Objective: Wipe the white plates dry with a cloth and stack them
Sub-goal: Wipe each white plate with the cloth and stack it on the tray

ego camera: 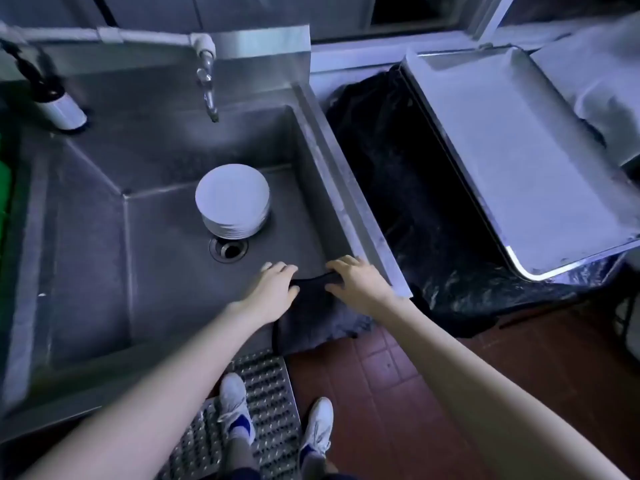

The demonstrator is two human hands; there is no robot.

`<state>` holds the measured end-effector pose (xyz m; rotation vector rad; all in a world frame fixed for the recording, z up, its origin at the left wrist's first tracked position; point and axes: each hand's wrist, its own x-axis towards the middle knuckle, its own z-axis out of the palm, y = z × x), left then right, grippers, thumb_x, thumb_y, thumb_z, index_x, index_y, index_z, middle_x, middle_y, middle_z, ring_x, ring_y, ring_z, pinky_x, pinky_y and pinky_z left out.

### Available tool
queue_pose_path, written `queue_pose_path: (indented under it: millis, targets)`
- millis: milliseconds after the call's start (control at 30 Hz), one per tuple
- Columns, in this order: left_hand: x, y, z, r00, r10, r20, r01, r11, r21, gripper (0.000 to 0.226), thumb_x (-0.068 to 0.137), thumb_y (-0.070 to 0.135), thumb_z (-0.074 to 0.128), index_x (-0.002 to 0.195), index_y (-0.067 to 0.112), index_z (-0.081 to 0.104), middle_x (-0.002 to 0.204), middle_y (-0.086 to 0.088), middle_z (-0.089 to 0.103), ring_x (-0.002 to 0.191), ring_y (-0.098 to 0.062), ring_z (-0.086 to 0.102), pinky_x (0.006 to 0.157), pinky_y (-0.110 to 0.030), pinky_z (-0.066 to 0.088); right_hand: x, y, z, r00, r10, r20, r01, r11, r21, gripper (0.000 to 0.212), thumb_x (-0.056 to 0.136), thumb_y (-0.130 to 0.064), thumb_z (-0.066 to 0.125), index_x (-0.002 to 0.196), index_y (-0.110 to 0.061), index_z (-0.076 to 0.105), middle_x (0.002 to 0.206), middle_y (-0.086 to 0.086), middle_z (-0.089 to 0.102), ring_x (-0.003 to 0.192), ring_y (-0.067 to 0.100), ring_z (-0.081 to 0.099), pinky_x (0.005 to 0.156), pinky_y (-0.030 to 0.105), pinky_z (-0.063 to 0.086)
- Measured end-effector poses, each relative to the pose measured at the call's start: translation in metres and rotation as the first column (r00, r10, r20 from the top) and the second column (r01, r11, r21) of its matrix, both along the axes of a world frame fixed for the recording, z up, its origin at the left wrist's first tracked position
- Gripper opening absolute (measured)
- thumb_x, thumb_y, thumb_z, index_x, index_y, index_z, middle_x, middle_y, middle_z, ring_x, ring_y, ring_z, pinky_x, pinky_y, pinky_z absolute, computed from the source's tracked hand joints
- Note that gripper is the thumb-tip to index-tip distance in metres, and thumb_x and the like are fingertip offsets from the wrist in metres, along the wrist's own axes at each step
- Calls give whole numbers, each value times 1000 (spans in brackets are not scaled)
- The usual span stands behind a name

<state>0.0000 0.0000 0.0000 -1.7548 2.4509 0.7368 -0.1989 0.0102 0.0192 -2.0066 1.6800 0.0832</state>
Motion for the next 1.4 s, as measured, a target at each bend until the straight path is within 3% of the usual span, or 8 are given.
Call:
queue_pose_path:
  millis: [167, 333, 467, 667, 767, 1000, 1200, 1400]
  targets:
    - [-15, 0, -19, 999, 43, 16, -44, 998, 50, 49, 99, 29, 52, 145, 14, 44, 135, -10, 50, 126, -31, 42, 101, -36, 34, 1, 1, -26, 996, 54, -71, -55, 998, -9, 60, 95, -42, 59, 148, -18, 43, 145, 6, 48, 132, 30, 40, 108, 39, 31]
    - [-14, 2, -14, 975, 120, -186, -131, 990, -44, 30, 83, 9, 72, 112, 8, 67, 104, -12, 54, 107, -30, 50, 92, -37, 40, 1, -2, -25, 996, 70, -50, -74, 994, -80, 55, 91, -41, 65, 140, -19, 51, 131, 7, 48, 123, 29, 42, 102, 38, 34]
    - [-8, 6, 1, 950, 118, -290, -144, 987, -71, 14, 80, 5, 73, 91, 5, 64, 90, -11, 58, 89, -32, 58, 80, -40, 44, 4, -2, -12, 993, 54, 103, -31, 977, -210, 34, 91, -25, 68, 121, -12, 64, 118, 9, 54, 111, 30, 49, 93, 35, 36]
    - [14, -3, 22, 951, 154, -266, -172, 984, -44, 21, 91, 33, 65, 91, 20, 48, 75, -2, 61, 77, -34, 58, 71, -44, 49, 9, -4, 22, 964, 113, 242, -26, 941, -338, 17, 93, -17, 67, 103, -4, 68, 96, 13, 65, 92, 34, 58, 85, 37, 41]
    - [25, -19, 35, 882, 240, -406, -287, 956, -58, 25, 91, 34, 66, 82, 25, 44, 65, 4, 54, 68, -25, 53, 64, -40, 44, 20, -14, 43, 919, 91, 383, 59, 930, -363, 12, 94, -15, 64, 99, -3, 64, 86, 10, 66, 83, 32, 59, 73, 40, 45]
    - [54, -86, 54, 766, 378, -520, -461, 887, -33, 45, 78, 61, 57, 74, 17, 47, 62, -3, 56, 55, -14, 46, 51, -31, 34, 63, -75, 73, 771, -122, 625, 223, 971, -85, 13, 100, -24, 57, 97, -11, 56, 82, 1, 66, 80, 24, 63, 71, 41, 49]
    - [97, -148, 9, 739, 463, -489, -502, 863, 59, 14, 90, 36, 65, 88, 29, 53, 80, 12, 59, 71, -2, 57, 61, -25, 42, 88, -139, 62, 647, -326, 689, 400, 915, 57, 14, 98, -20, 59, 87, -13, 57, 71, -9, 56, 71, 8, 52, 68, 28, 42]
    - [144, -211, -56, 700, 596, -393, -568, 799, 199, 14, 91, 19, 62, 101, 25, 54, 82, 10, 58, 77, -18, 60, 62, -27, 41, 99, -209, 37, 629, -456, 629, 457, 872, 175, 17, 103, -20, 52, 94, -4, 51, 70, -3, 49, 63, 7, 46, 62, 30, 38]
